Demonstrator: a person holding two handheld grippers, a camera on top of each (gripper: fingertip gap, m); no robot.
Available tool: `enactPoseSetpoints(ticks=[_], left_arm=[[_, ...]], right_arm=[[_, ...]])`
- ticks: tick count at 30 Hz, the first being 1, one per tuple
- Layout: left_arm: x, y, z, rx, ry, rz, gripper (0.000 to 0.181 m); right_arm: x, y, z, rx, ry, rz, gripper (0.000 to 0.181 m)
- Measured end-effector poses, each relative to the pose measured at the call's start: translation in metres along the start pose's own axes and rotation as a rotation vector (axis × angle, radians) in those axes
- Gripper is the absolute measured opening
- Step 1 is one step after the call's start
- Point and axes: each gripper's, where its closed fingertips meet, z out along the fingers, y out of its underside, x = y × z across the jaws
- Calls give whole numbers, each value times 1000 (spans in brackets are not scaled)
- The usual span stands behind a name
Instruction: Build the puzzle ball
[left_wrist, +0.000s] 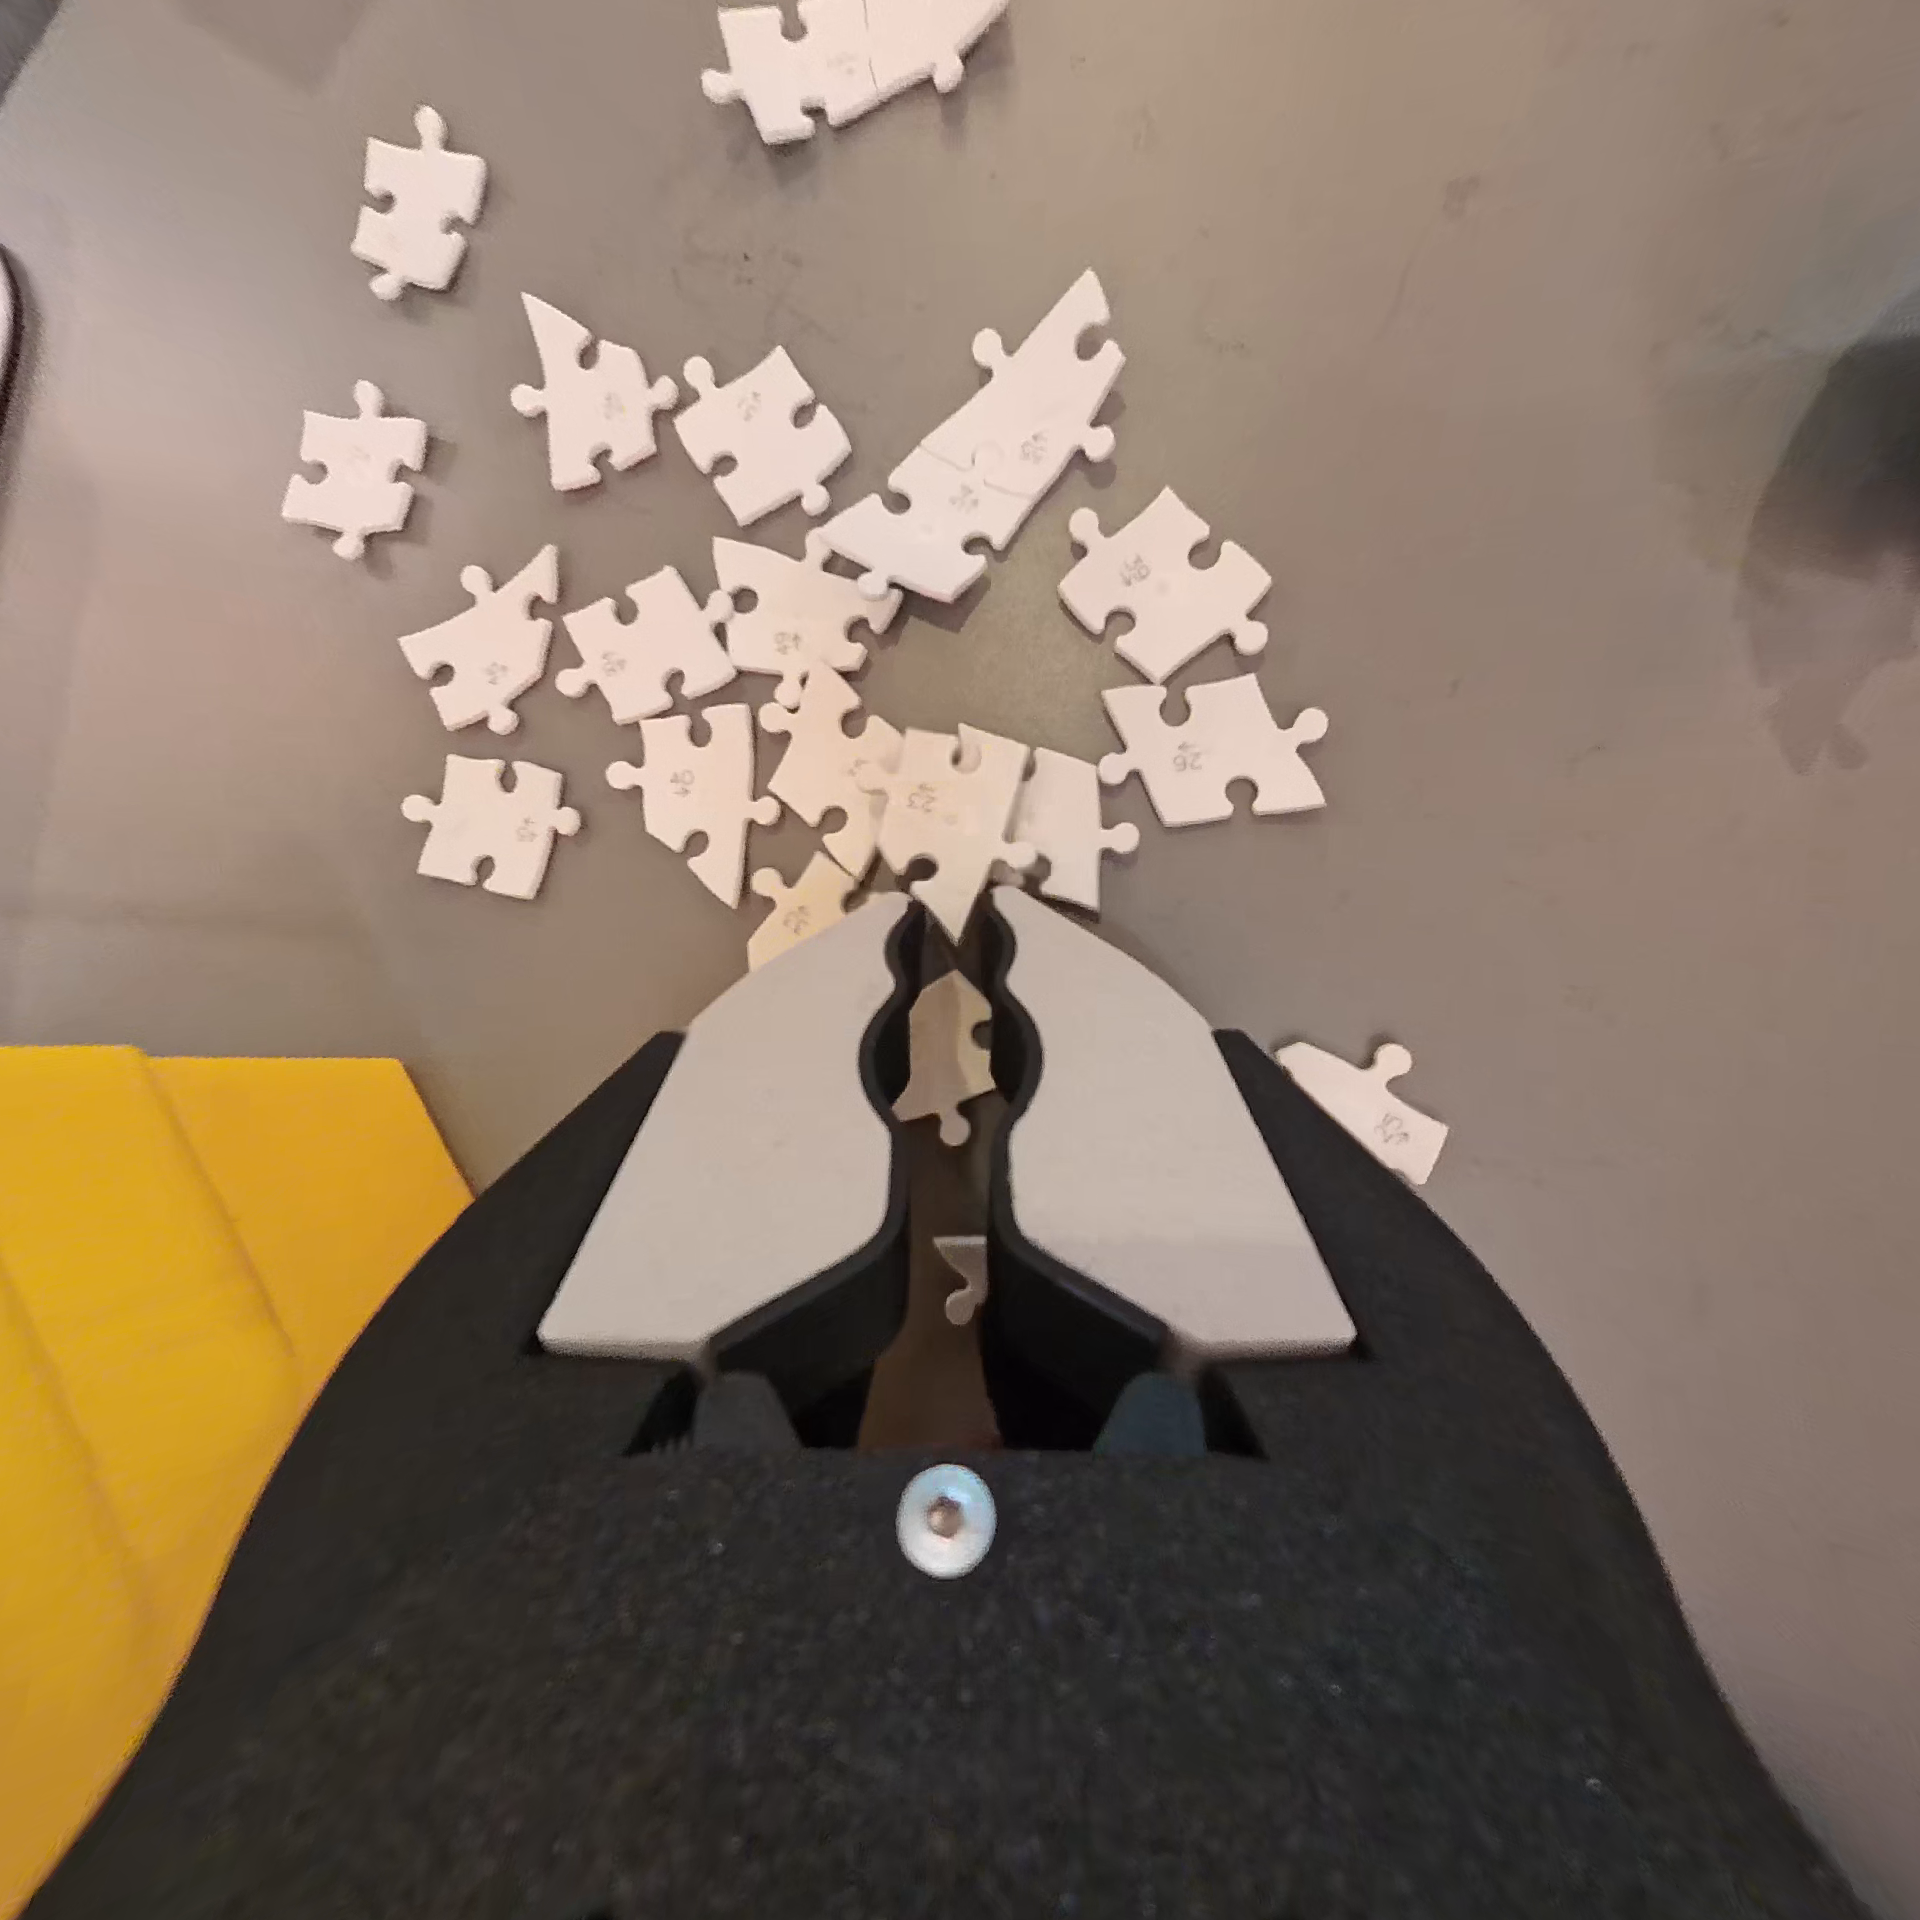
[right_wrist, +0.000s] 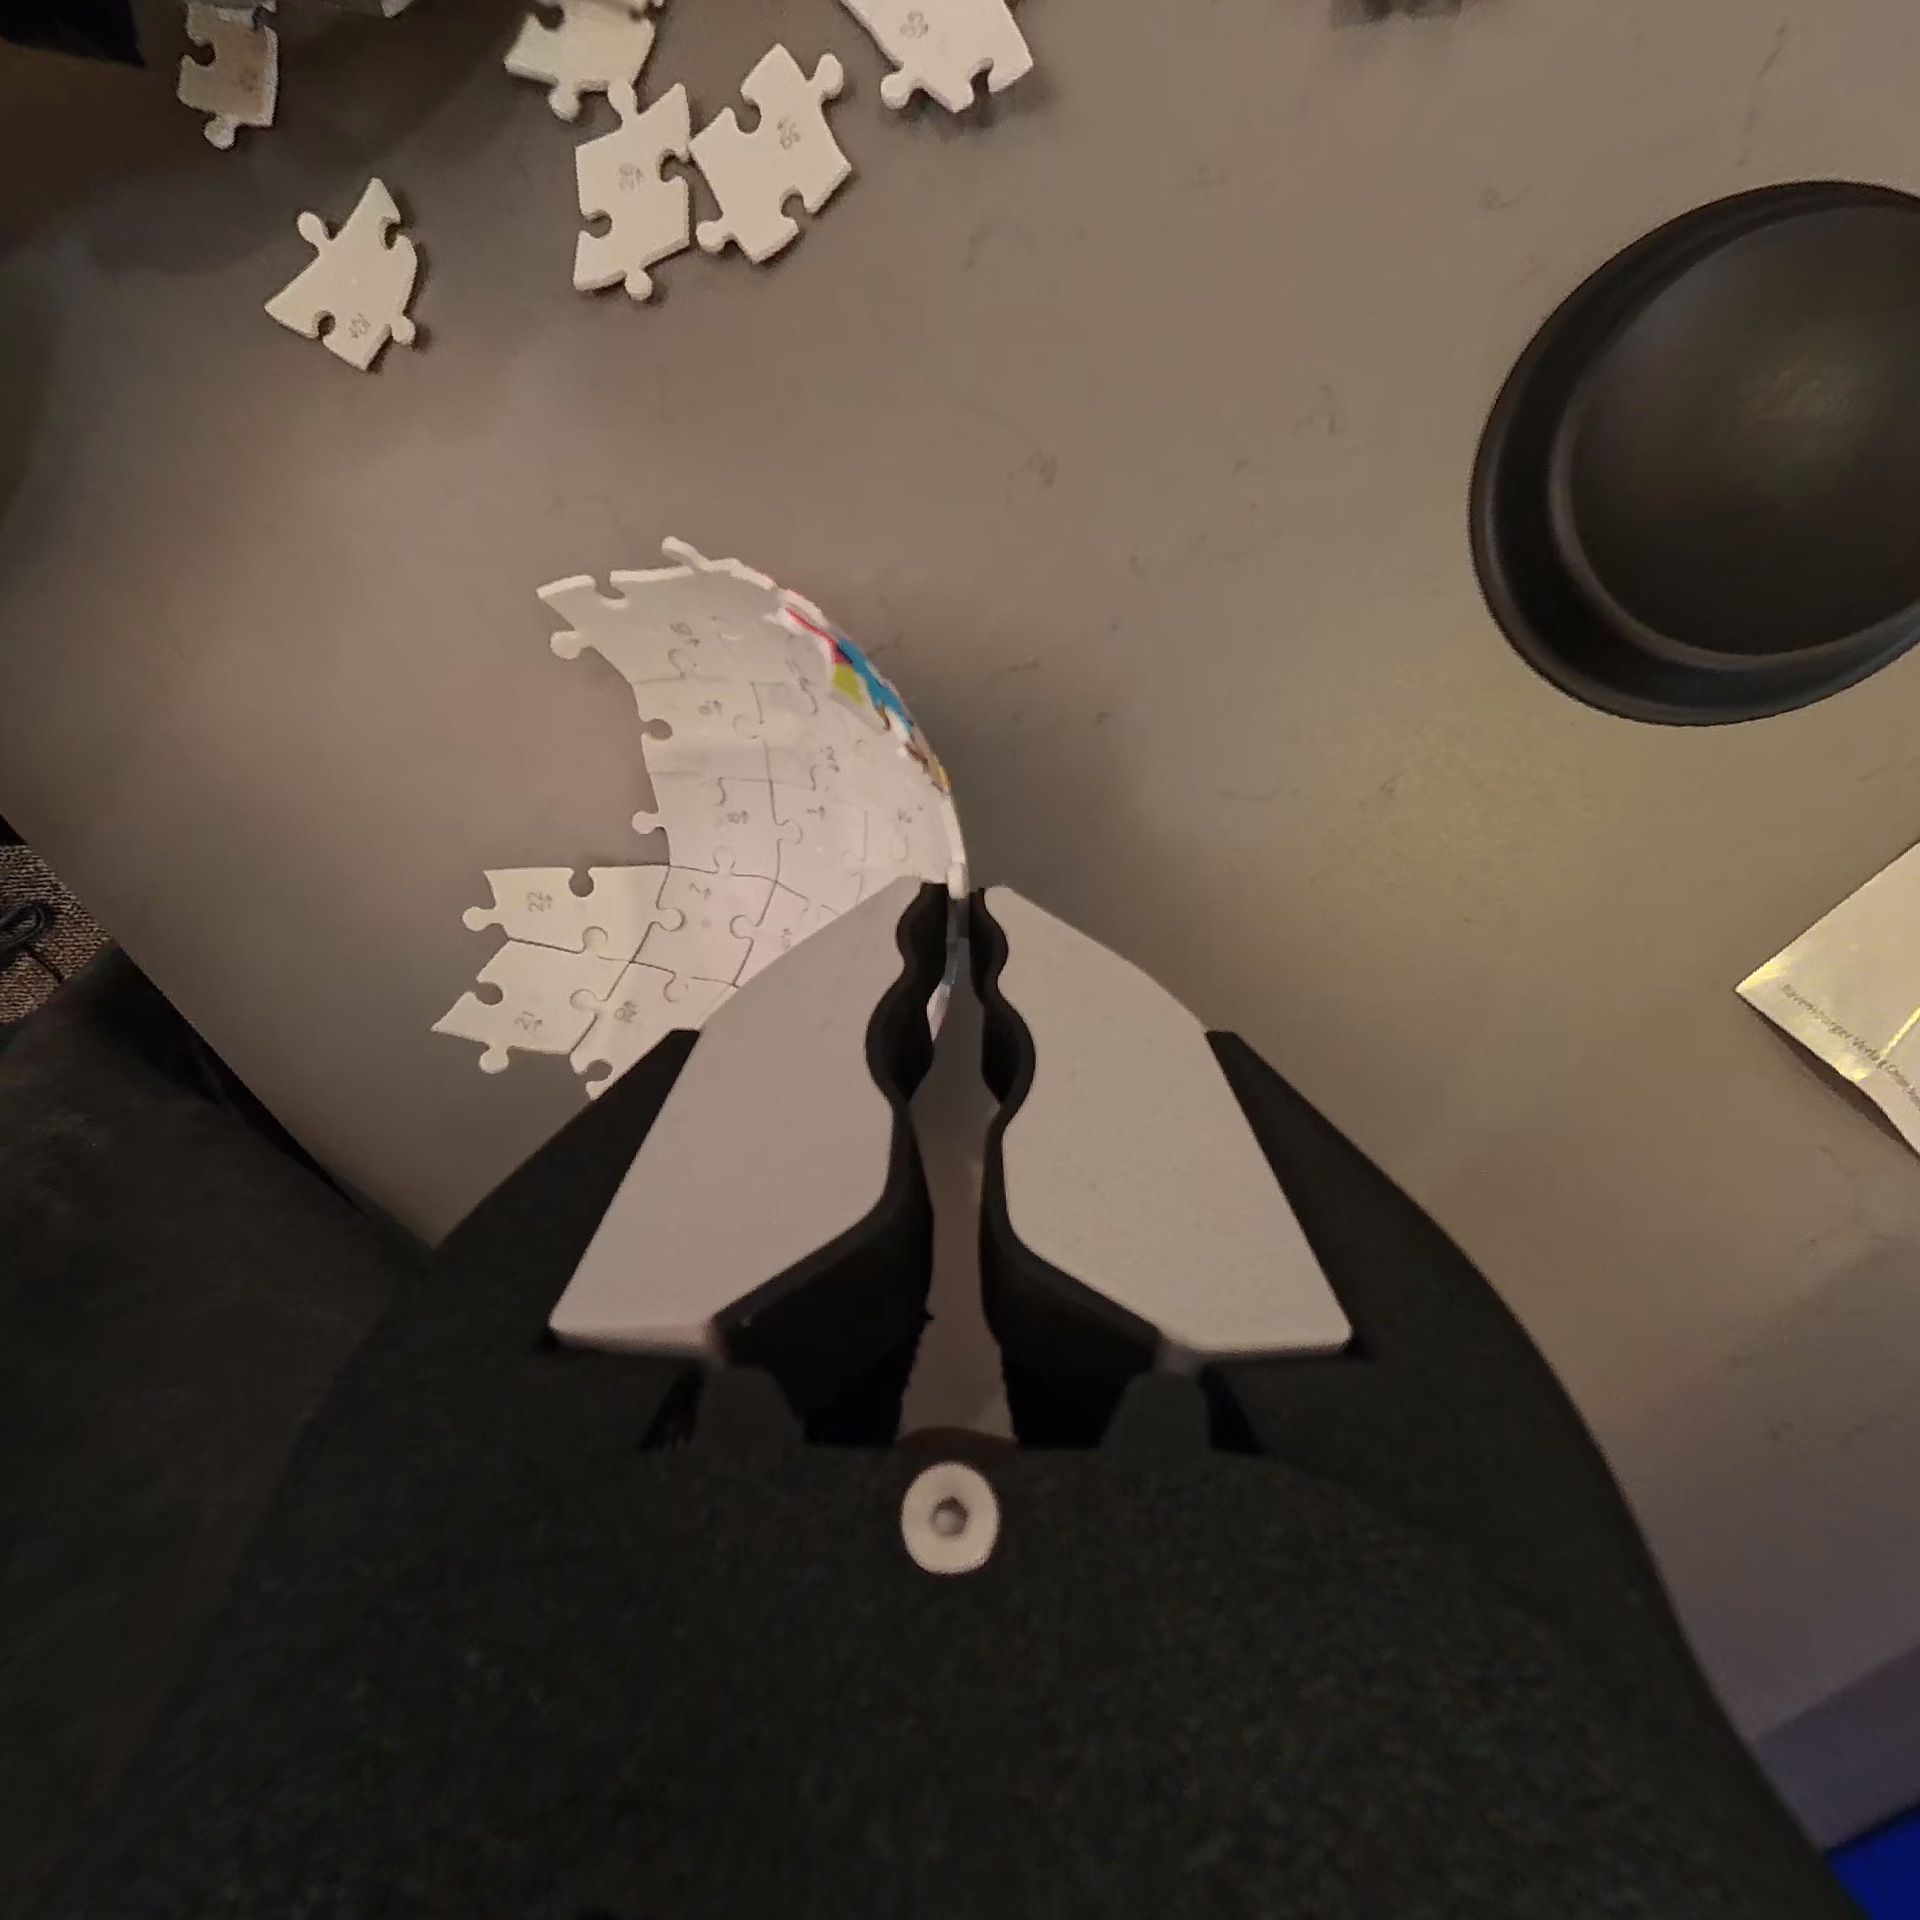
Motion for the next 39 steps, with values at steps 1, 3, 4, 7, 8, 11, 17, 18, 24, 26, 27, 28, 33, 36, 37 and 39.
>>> enactPoseSetpoints(ticks=[1,3,4,7,8,11,17,18,24,26,27,28,33,36,37,39], left_arm=[[-1,-1,-2,6,-8,-11,9],[-4,-3,-9,15,-36,-33,9],[-4,-5,-14,24,-52,-41,9],[-3,-11,-34,57,-107,-80,9],[0,-13,-42,71,-122,-100,9],[16,-19,-66,94,-177,-131,9],[99,-24,-83,45,-144,-190,9],[117,-26,-80,41,-119,-201,9],[170,-21,-56,-23,-57,-283,9],[174,-27,-55,-12,-38,-282,9],[176,-31,-54,-17,-24,-267,9],[177,-33,-51,-28,-13,-248,9],[172,-35,-34,-57,-15,-211,9],[177,-34,-25,-73,-16,-218,9],[177,-33,-23,-80,-31,-212,9],[174,-30,-18,-108,-68,-207,8]], right_arm=[[0,0,0,0,0,1,4],[1,0,0,0,2,4,4],[1,0,1,1,3,6,4],[2,0,1,3,6,19,4],[2,0,2,5,6,24,4],[1,0,0,5,15,41,4],[-3,-4,-7,10,114,29,4],[-6,-3,-7,9,122,27,4],[-13,-3,-10,1,193,-14,4],[-16,-5,-13,4,210,-30,3],[-18,-5,-14,4,214,-35,3],[-19,-6,-15,4,219,-41,3],[-19,-7,-15,-12,248,-51,4],[-19,-7,-16,-15,256,-48,4],[-18,-7,-16,-18,258,-47,4],[-18,-6,-15,-20,257,-49,4]])
